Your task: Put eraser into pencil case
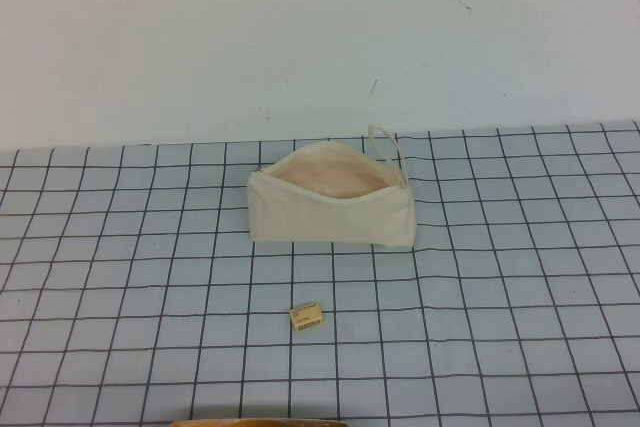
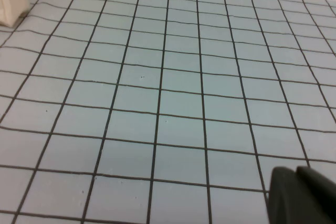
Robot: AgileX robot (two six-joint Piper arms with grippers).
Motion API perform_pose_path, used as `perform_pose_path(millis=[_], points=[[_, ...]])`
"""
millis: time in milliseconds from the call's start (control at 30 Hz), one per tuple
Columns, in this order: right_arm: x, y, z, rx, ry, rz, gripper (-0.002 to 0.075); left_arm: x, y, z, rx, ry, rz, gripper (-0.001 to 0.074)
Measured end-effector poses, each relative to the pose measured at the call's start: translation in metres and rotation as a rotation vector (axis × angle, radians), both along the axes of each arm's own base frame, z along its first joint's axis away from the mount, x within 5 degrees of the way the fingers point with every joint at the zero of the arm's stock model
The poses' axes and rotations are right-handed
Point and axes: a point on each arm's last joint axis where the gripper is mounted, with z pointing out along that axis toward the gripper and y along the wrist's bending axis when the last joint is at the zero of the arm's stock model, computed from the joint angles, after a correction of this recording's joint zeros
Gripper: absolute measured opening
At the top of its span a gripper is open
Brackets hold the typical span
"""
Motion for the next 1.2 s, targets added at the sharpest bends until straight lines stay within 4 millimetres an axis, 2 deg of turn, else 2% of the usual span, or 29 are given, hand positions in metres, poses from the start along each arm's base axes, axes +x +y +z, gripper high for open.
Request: perform_pose_path(millis=[900, 967, 1067, 1200], points=[[0.000, 0.001, 0.000, 0.015, -0.001, 0.008, -0.0001, 0.000, 0.000, 0.000, 0.000, 0.000, 0.000, -0.0001], [0.000, 0.003, 0.000, 0.069, -0.002, 0.012, -0.0001, 0.000, 0.000, 0.000, 0.000, 0.000, 0.000, -0.0001], [0.000, 0.009, 0.001, 0.260, 0.005, 0.013, -0.0001, 0.000, 0.000, 0.000, 0.000, 0.000, 0.000, -0.0001], [-0.001, 0.021, 0.006, 0.677, 0.018, 0.014, -0.0001, 0.000, 0.000, 0.000, 0.000, 0.000, 0.000, -0.0001]])
